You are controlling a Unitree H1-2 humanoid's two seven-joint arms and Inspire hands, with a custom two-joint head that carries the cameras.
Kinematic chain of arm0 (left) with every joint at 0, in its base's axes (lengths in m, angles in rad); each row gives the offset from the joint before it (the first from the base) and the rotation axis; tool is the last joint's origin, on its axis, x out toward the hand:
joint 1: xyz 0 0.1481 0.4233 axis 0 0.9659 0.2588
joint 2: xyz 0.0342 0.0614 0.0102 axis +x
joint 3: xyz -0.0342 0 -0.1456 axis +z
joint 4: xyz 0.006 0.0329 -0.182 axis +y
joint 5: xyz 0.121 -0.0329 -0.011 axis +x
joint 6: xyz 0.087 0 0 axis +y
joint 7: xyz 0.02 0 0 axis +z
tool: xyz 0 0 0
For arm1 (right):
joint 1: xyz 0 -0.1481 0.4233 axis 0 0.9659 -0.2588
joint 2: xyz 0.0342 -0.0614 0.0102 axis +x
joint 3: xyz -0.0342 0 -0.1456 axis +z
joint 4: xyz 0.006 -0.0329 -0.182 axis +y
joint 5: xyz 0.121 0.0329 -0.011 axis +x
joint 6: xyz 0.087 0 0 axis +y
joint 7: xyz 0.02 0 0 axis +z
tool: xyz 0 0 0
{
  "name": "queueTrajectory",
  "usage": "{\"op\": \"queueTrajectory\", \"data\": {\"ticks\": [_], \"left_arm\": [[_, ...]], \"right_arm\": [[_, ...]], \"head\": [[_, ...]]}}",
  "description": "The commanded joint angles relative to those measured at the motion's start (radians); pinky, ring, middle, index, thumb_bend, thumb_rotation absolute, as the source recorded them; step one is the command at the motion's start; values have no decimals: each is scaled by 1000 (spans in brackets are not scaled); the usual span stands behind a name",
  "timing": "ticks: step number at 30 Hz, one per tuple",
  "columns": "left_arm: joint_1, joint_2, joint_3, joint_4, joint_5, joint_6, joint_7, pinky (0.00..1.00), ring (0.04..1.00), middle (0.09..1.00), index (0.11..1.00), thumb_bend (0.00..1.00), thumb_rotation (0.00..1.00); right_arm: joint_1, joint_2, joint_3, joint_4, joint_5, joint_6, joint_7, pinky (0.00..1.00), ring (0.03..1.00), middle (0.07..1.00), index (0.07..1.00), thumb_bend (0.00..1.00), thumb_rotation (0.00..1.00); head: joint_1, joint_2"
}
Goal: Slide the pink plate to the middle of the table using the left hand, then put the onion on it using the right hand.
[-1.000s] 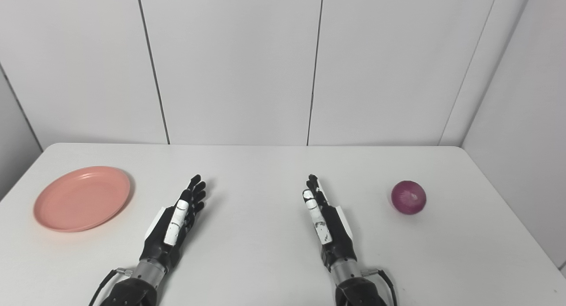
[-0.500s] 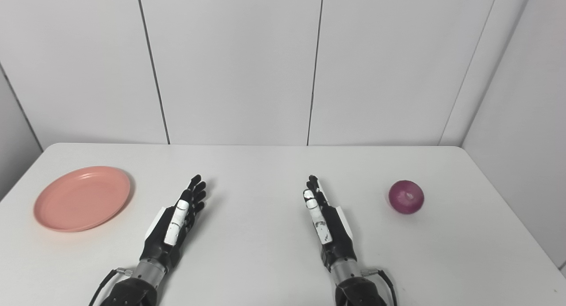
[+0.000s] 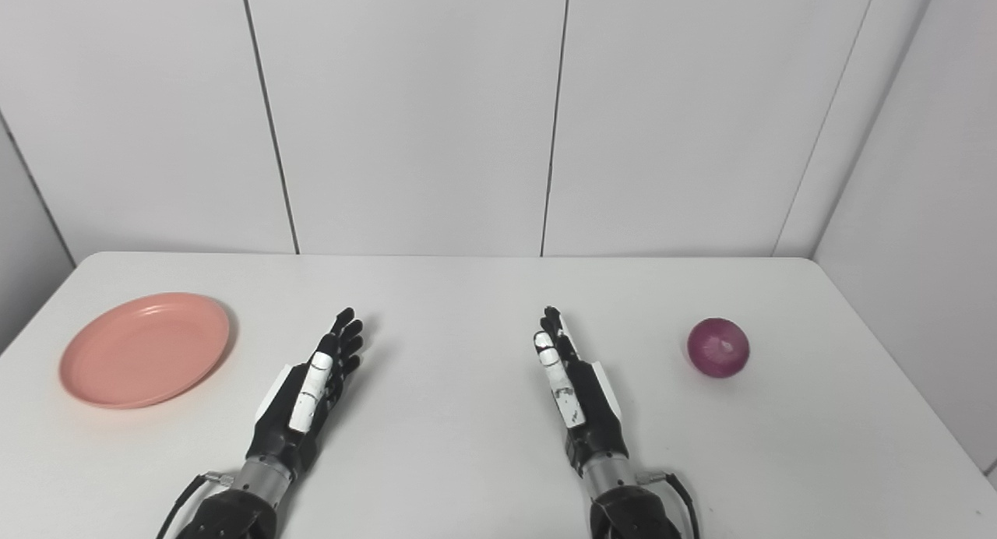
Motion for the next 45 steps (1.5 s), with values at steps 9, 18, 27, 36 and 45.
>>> {"op": "queueTrajectory", "data": {"ticks": [9,18,27,36,45], "left_arm": [[12,3,5,27,-12,-17,-7,1000,1000,1000,1000,700,1000],[13,1,4,26,-19,-16,-11,1000,1000,1000,1000,703,1000],[17,-34,-10,18,27,-11,38,1000,1000,1000,1000,745,1000],[-3,-83,-53,35,157,3,136,1000,1000,1000,1000,736,1000],[-34,-105,-70,106,133,-43,124,1000,1000,1000,1000,689,1000]], "right_arm": [[-44,4,-1,-22,-2,-11,-2,1000,1000,1000,1000,635,960],[-45,0,-1,-18,-5,-11,0,1000,1000,1000,1000,661,957],[-31,-29,-15,-27,14,-20,19,1000,1000,1000,1000,644,955],[-34,-85,-31,-22,43,-29,65,1000,1000,1000,1000,548,1000],[-33,-92,-49,-21,85,-35,91,1000,1000,1000,1000,515,1000]], "head": [[6,-4],[22,-7],[175,-35],[365,-78],[459,-120]]}}
